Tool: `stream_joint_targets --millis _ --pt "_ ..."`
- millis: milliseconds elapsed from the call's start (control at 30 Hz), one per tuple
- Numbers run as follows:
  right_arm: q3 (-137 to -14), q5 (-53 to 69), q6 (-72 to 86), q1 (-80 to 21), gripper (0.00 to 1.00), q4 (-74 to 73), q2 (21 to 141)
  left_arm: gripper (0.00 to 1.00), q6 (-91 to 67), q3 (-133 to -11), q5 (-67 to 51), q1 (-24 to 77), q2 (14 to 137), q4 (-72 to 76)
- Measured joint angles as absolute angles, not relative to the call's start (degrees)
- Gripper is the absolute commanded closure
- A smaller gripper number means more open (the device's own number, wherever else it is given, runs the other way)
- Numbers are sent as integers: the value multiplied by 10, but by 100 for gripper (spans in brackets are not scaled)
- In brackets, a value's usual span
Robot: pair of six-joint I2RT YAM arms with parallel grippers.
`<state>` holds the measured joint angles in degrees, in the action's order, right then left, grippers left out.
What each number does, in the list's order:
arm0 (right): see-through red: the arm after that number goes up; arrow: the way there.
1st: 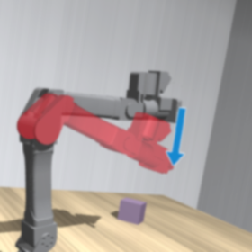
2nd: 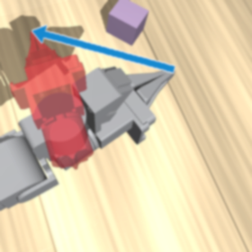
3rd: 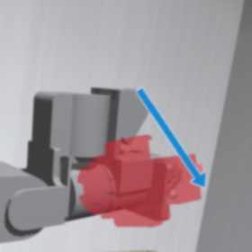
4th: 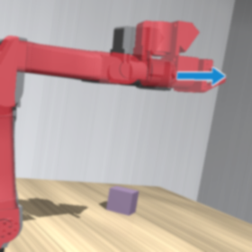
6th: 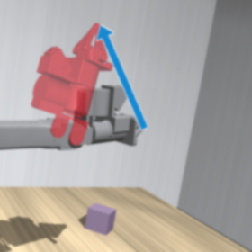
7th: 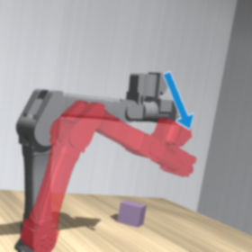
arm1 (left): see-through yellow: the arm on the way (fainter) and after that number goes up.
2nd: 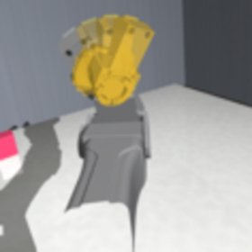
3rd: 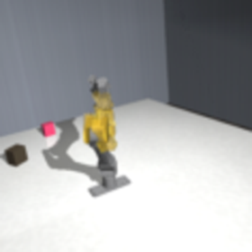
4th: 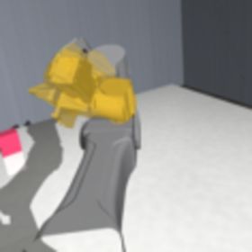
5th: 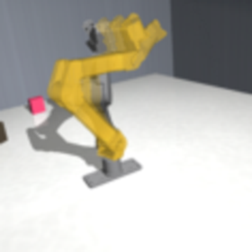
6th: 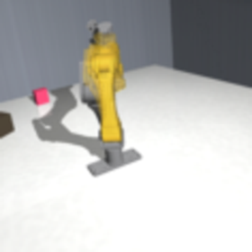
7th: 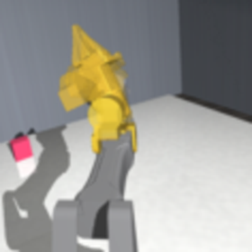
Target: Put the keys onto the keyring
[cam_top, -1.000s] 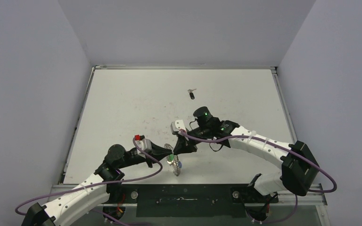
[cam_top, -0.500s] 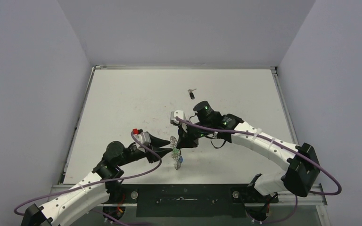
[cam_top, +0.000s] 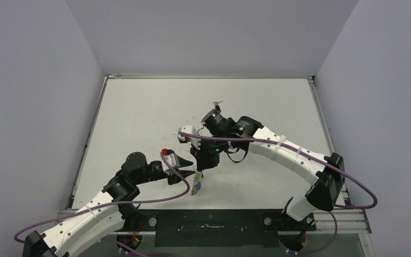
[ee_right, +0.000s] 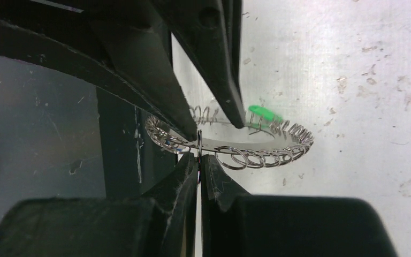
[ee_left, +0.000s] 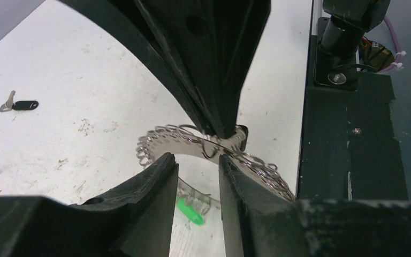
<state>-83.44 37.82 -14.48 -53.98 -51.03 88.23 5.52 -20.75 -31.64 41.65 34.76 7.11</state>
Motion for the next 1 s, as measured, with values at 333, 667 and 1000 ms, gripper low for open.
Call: stream_joint_targets --millis 333,667,1000 --pt "-845 357 -147 -560 100 -547 896 84 90 -207 -357 419 360 66" --pt "-845 351 -147 -560 100 -548 896 79 97 -208 -385 419 361 54" --pt "-846 342 -145 -564 100 -555 899 85 79 -208 -382 421 380 70"
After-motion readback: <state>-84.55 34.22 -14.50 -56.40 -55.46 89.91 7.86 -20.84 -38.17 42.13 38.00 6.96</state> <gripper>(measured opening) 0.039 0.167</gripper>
